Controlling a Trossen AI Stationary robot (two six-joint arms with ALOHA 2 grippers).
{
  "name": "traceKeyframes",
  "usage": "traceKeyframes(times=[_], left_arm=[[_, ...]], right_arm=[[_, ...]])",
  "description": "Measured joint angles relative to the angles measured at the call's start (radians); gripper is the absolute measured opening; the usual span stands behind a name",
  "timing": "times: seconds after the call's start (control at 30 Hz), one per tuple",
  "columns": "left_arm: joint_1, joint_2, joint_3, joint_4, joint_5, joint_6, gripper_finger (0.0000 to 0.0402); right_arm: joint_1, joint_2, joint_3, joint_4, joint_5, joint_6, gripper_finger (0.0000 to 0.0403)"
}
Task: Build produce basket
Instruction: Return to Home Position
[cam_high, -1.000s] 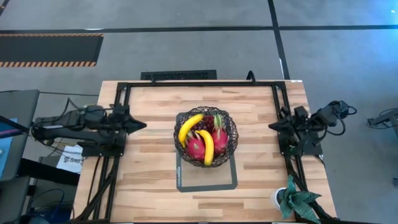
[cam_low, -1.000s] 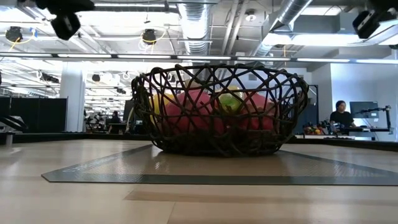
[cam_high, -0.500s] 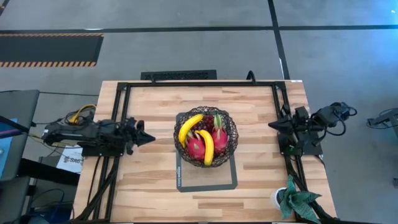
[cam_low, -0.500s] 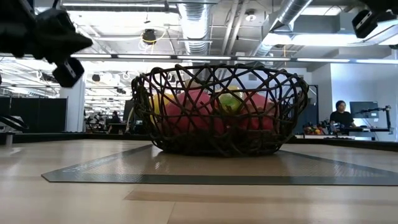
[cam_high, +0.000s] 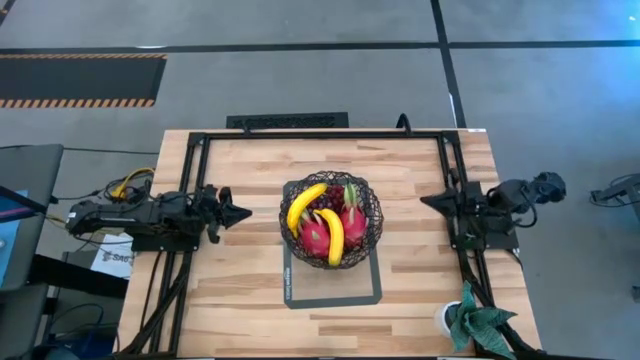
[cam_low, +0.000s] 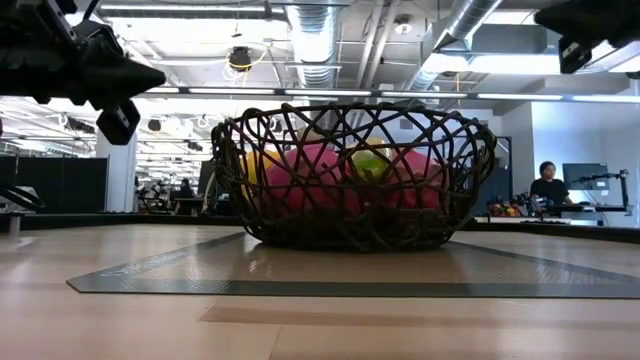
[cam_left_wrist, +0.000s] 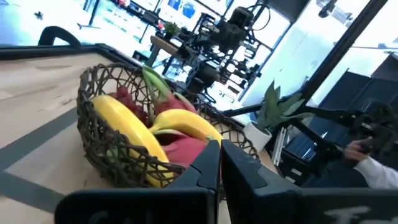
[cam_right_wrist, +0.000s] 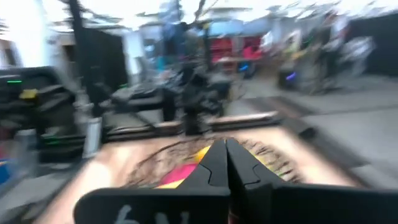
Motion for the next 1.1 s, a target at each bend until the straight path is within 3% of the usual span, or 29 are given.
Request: traceKeyframes(times=[0.13, 0.23, 0.37, 0.5, 0.9, 1.1], left_arm=[[0.002, 0.000, 0.000, 0.001, 0.015, -0.004, 0.0000], [0.002, 0.000, 0.000, 0.001, 0.003, 0.001, 0.0000], [0.002, 0.000, 0.000, 0.000, -0.019, 0.024, 0.0000], [0.002, 0.000, 0.000, 0.000, -0.016, 0.026, 0.0000], [0.002, 0.000, 0.000, -0.009, -0.032, 0.086, 0.0000], [0.002, 0.000, 0.000, -0.037, -0.078, 0.114, 0.0000]], right_arm=[[-0.123, 0.000, -0.002, 0.026, -0.019, -0.099, 0.0000], [-0.224, 0.000, -0.002, 0.010, -0.138, -0.120, 0.0000], [-0.353, 0.000, -0.005, -0.123, -0.319, 0.005, 0.0000], [-0.422, 0.001, -0.072, -0.081, -0.461, 0.103, 0.0000], [-0.449, 0.000, -0.310, 0.254, -0.478, 0.198, 0.0000], [-0.492, 0.002, -0.316, 0.266, -0.473, 0.165, 0.0004]])
